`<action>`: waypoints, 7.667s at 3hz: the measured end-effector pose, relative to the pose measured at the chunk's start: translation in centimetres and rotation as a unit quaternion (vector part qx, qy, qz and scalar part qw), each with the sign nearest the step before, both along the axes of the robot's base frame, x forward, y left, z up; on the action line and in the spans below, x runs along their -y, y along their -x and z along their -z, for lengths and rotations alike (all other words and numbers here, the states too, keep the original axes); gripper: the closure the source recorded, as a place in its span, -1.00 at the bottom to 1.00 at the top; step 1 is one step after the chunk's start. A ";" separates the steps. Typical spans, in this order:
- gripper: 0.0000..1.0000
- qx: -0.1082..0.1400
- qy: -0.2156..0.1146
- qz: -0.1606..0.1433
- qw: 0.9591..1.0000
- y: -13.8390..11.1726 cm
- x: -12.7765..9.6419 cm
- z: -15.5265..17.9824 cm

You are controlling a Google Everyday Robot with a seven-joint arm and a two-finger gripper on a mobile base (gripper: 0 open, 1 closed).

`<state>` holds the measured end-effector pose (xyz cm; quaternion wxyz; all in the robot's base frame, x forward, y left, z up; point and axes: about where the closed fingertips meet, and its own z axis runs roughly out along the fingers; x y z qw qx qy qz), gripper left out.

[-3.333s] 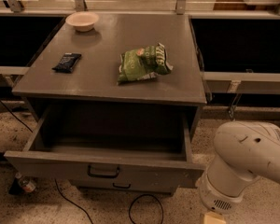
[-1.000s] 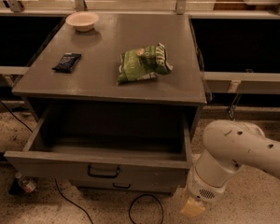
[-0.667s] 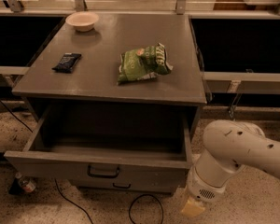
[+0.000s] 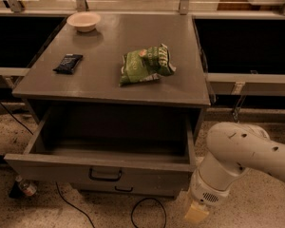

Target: Close top drawer

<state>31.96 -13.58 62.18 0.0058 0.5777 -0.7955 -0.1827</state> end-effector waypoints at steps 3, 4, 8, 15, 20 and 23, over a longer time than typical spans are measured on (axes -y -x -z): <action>-1.00 0.000 0.000 0.000 1.000 0.0 0.0 0.0; -0.64 0.000 0.000 0.000 1.000 0.0 0.0 0.0; 1.00 0.035 -0.014 0.023 0.999 -3.4 -1.0 -1.2; -0.94 0.046 -0.013 0.041 0.998 -3.9 -0.9 -0.3; 0.60 0.047 -0.013 0.042 0.998 -3.9 -0.9 -0.3; 1.00 0.104 -0.007 0.146 0.984 -8.6 0.0 1.7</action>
Offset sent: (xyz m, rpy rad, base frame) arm 0.0000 0.0000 0.0000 0.0000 0.0000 0.0000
